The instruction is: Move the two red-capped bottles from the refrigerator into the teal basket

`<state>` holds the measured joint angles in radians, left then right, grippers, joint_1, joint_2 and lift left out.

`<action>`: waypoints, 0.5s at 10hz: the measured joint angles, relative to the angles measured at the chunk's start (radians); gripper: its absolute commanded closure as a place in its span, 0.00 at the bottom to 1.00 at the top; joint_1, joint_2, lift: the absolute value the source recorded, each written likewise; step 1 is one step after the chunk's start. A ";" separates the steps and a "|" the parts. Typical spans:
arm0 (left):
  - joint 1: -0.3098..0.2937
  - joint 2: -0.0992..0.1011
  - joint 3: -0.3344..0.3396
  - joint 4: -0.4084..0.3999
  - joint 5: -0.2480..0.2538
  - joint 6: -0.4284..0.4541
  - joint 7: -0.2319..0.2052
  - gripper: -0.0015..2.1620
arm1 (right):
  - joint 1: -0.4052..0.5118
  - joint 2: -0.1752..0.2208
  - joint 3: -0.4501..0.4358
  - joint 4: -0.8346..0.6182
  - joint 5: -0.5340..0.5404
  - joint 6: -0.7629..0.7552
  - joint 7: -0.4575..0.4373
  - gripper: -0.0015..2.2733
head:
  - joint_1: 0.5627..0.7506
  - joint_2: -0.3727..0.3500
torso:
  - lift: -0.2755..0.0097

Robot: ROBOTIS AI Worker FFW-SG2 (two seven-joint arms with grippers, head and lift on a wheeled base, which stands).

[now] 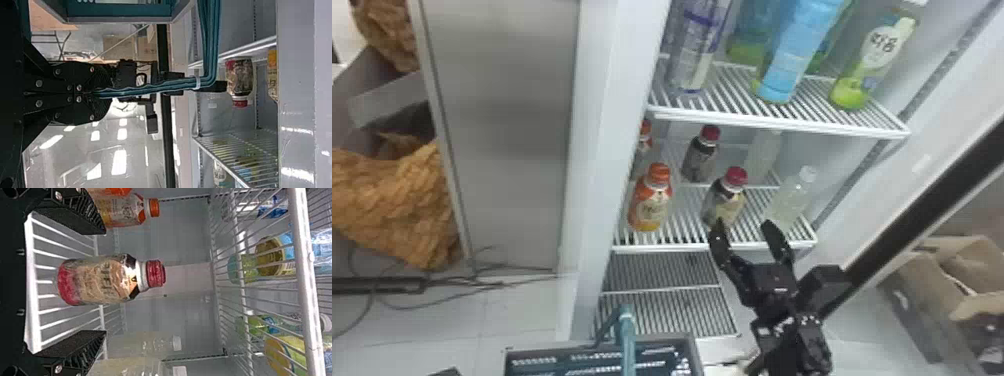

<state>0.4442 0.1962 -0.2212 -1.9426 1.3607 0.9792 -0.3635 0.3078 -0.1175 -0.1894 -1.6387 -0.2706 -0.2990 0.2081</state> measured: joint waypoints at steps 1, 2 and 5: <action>0.000 0.000 0.000 0.000 0.002 -0.001 0.000 0.53 | -0.027 -0.004 0.000 0.027 0.022 0.000 -0.002 0.05 | 0.70 0.03 | 0.17; 0.000 0.000 0.000 0.000 0.003 -0.003 0.000 0.53 | -0.051 -0.009 -0.001 0.052 0.035 0.000 -0.002 0.05 | 0.70 0.03 | 0.17; -0.002 -0.001 0.000 0.000 0.008 -0.010 0.000 0.53 | -0.115 -0.022 0.001 0.106 0.064 -0.001 -0.001 0.05 | 0.70 0.03 | 0.17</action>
<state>0.4421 0.1955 -0.2213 -1.9426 1.3691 0.9687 -0.3635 0.1932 -0.1391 -0.1888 -1.5328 -0.2068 -0.2995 0.2070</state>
